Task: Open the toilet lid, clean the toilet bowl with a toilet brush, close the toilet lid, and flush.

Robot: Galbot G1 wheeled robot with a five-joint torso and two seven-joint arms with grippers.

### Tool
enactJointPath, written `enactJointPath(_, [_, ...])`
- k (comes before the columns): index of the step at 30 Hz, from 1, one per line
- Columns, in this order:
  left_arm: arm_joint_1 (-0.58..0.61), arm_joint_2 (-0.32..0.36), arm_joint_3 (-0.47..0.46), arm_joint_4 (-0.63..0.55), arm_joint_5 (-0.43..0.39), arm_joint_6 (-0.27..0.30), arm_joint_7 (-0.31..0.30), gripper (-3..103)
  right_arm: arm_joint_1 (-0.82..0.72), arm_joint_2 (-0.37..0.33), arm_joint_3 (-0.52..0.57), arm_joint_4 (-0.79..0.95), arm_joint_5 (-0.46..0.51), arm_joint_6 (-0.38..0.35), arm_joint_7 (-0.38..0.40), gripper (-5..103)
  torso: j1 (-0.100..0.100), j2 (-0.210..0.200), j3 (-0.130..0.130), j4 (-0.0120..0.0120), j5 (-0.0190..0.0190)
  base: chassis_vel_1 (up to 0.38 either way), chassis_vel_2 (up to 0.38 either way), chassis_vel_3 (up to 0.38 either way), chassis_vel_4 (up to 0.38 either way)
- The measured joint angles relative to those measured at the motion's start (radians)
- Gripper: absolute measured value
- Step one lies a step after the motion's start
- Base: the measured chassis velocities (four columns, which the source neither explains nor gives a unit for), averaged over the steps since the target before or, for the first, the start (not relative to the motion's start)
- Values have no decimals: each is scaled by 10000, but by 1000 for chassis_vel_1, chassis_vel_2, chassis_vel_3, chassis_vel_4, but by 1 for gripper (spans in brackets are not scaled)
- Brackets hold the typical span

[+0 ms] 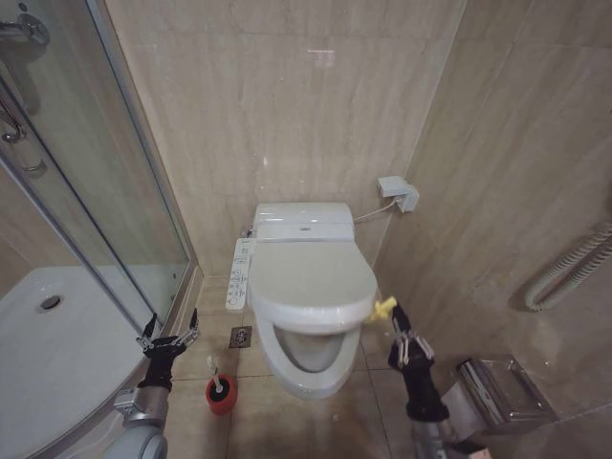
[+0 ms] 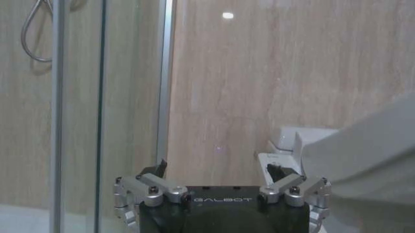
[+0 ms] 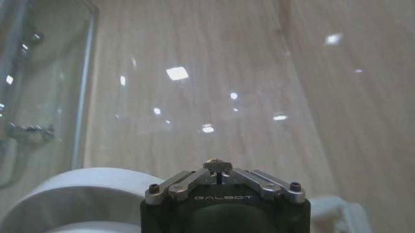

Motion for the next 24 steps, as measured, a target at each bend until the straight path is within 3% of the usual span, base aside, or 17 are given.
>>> enactJointPath(6, [2, 12, -57, 172, 117, 78, -19, 100, 820, -799, -184, 168, 742, -619, 333, 0, 0, 0, 0, 3, 2, 0, 0, 0, 0])
enactJointPath(8, [110, 16, -308, 303, 155, 94, -28, 100, 1405, -1488, -403, 205, 1437, -1050, 705, 0, 0, 0, 0, 1, 3, 0, 0, 0, 0])
enactJointPath(10, [157, 16, -375, 329, 166, 96, -29, 100, 1674, -1687, -441, 149, 1569, -1149, 754, 0, 0, 0, 0, 1, 3, 0, 0, 0, 0])
enactJointPath(14, [360, -11, -691, 524, 252, 100, -24, 100, 3441, -2286, -762, -496, 2204, -1509, 921, 0, -1, 0, 0, 2, 3, 0, 0, 0, 0])
enactJointPath(24, [390, -33, -1237, 983, 288, 123, -24, 100, 6836, -2213, -1456, -3289, 2937, -1696, 955, 0, -1, 0, 0, 0, 1, 0, 0, 0, 0])
